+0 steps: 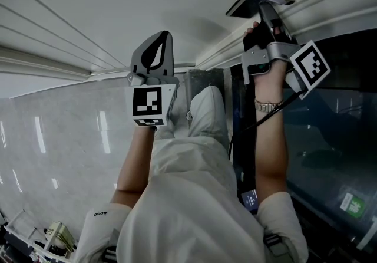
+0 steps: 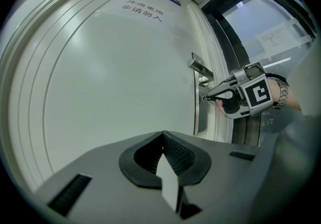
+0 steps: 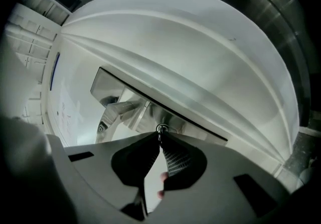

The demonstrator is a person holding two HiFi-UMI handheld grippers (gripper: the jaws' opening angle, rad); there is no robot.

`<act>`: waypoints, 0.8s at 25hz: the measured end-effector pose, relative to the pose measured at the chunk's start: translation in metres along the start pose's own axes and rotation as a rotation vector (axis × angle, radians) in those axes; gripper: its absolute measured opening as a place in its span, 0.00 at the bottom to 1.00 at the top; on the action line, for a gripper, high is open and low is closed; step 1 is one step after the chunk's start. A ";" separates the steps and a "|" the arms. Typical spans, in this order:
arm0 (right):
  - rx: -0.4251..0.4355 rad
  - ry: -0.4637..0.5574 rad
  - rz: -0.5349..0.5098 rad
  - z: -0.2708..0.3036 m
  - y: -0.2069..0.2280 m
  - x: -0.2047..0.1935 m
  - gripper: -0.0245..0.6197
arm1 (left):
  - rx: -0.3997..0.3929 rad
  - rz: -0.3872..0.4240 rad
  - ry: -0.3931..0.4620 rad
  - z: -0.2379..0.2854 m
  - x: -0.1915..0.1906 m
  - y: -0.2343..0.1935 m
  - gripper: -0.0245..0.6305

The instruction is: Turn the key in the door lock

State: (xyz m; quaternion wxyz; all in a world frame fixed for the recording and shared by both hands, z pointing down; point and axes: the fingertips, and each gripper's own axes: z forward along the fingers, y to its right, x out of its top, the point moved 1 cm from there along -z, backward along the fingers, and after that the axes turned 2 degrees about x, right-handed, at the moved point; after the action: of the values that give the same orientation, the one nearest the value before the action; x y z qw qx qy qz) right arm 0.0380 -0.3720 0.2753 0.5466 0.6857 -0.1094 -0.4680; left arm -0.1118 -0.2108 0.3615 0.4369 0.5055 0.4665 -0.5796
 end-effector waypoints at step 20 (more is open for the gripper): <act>-0.135 -0.125 -1.207 -0.017 -0.019 -0.002 0.30 | -0.021 0.007 0.004 0.007 0.004 0.008 0.05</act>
State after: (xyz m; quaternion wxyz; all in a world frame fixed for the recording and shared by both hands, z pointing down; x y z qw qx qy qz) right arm 0.0427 -0.3521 0.2593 0.2200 0.5617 0.2966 -0.7404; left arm -0.1054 -0.2196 0.3575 0.4432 0.5036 0.4718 -0.5722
